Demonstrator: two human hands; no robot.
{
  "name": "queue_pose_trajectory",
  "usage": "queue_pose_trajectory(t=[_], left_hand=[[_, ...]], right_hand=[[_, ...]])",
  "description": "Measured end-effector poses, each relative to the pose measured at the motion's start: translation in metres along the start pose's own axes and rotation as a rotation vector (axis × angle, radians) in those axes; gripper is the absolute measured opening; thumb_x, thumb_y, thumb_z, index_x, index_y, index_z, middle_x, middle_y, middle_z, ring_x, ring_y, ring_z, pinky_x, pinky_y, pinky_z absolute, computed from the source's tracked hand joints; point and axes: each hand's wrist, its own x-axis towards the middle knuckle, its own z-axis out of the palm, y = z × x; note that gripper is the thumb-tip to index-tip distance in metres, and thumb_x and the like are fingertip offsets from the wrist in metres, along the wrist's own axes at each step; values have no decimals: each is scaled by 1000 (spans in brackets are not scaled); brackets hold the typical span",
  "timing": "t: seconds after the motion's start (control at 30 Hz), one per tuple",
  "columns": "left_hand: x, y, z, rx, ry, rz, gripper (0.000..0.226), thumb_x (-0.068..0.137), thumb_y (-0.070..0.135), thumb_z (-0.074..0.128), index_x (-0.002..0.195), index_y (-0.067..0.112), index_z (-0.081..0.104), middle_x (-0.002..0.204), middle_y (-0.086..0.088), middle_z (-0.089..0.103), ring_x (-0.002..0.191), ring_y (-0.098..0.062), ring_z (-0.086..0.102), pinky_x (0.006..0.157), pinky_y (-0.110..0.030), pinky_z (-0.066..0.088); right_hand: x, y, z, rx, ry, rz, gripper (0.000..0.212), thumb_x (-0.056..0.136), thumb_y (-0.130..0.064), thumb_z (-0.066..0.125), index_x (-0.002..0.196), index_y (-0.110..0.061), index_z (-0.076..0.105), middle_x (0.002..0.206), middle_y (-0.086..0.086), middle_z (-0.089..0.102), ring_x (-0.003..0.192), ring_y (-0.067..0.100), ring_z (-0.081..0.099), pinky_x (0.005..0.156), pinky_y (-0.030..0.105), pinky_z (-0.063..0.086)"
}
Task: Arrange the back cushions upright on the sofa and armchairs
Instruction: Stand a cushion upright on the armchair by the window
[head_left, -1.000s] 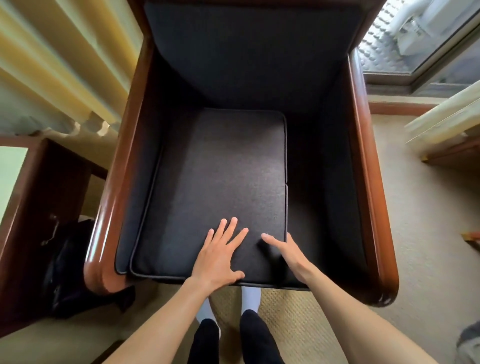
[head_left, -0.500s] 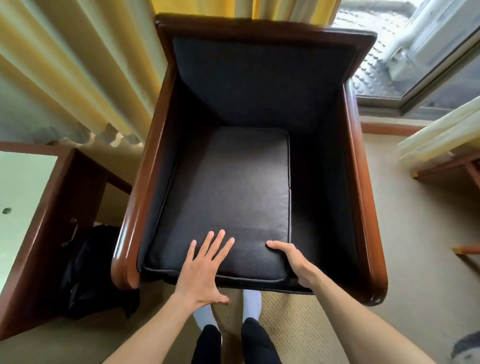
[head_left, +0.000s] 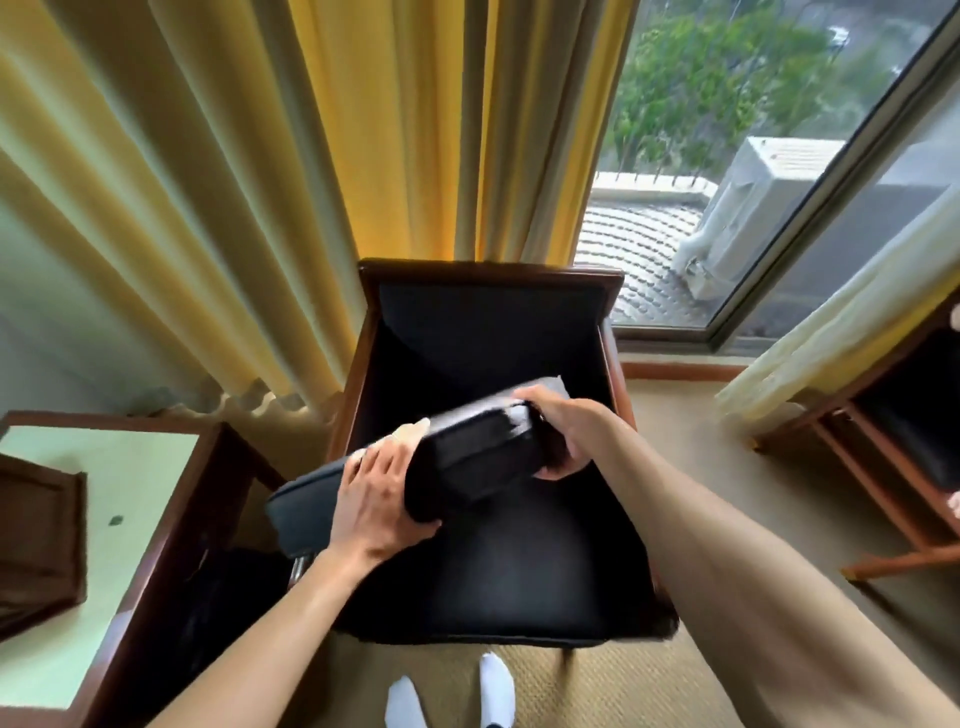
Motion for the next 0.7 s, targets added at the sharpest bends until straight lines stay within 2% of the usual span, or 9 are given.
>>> queue_pose_trajectory(t=[0.07, 0.17, 0.23, 0.3, 0.4, 0.47, 0.5, 0.6, 0.7], left_hand=[[7, -3, -6, 12, 9, -33, 103, 52, 45, 71, 146, 28, 30, 137, 5, 50, 123, -21, 50, 104, -37, 37], [26, -2, -16, -24, -64, -170, 97, 53, 38, 75, 141, 32, 32, 128, 4, 55, 115, -25, 52, 97, -45, 40], [39, -2, -22, -36, -76, -209, 98, 53, 40, 76, 140, 33, 32, 128, 3, 55, 115, -27, 52, 96, -49, 40], [49, -4, -28, -41, -82, -225, 100, 51, 44, 76, 141, 34, 32, 127, 3, 56, 115, -28, 53, 94, -51, 41], [60, -7, -33, -36, -91, -250, 105, 51, 47, 77, 143, 33, 29, 131, 3, 55, 117, -28, 54, 94, -55, 41], [63, -6, -33, -33, -105, -246, 107, 52, 48, 78, 145, 33, 27, 137, 4, 51, 121, -27, 51, 97, -54, 39], [63, -5, -31, -39, -114, -243, 108, 53, 49, 78, 146, 34, 26, 139, 5, 49, 124, -25, 50, 99, -54, 38], [58, -4, -28, -82, -121, -241, 107, 54, 49, 77, 145, 36, 22, 143, 5, 44, 130, -23, 44, 104, -55, 35], [36, -24, -19, -54, -164, -319, 117, 51, 42, 80, 148, 35, 15, 147, 2, 35, 137, -24, 34, 110, -55, 29]], right_hand=[[-6, -10, 0, -49, -1, -40, 52, 68, -55, 71, 93, -11, 59, 80, 12, 65, 61, 29, 67, 51, 29, 55], [-12, -15, 8, -123, 60, -213, 48, 87, -46, 51, 103, -2, 60, 82, 15, 67, 68, 33, 68, 62, 34, 57], [-20, -10, 17, -412, 319, -501, 44, 92, -32, 41, 113, 1, 60, 99, 19, 70, 88, 38, 69, 77, 39, 56], [-28, -3, 26, -727, 609, -863, 42, 86, -21, 51, 125, -8, 47, 117, 15, 64, 109, 38, 59, 79, 39, 46], [-30, 0, 42, -1032, 566, -1230, 96, 62, -5, 72, 146, -19, 27, 155, 10, 27, 123, 36, 41, 80, 43, 51], [-15, -1, 50, -1325, 594, -1247, 115, 65, 3, 73, 156, -27, 9, 165, 9, -2, 132, 42, 28, 95, 48, 47], [-6, -3, 52, -1406, 630, -1210, 114, 69, 5, 72, 156, -28, 6, 165, 8, -6, 136, 45, 24, 100, 50, 43], [2, -14, 54, -1467, 672, -1178, 100, 70, 5, 72, 150, -24, 19, 162, 9, 7, 137, 49, 25, 100, 53, 42], [7, -22, 54, -1522, 610, -1159, 94, 68, 1, 76, 145, -19, 27, 156, 6, 13, 145, 46, 11, 105, 67, 31]])
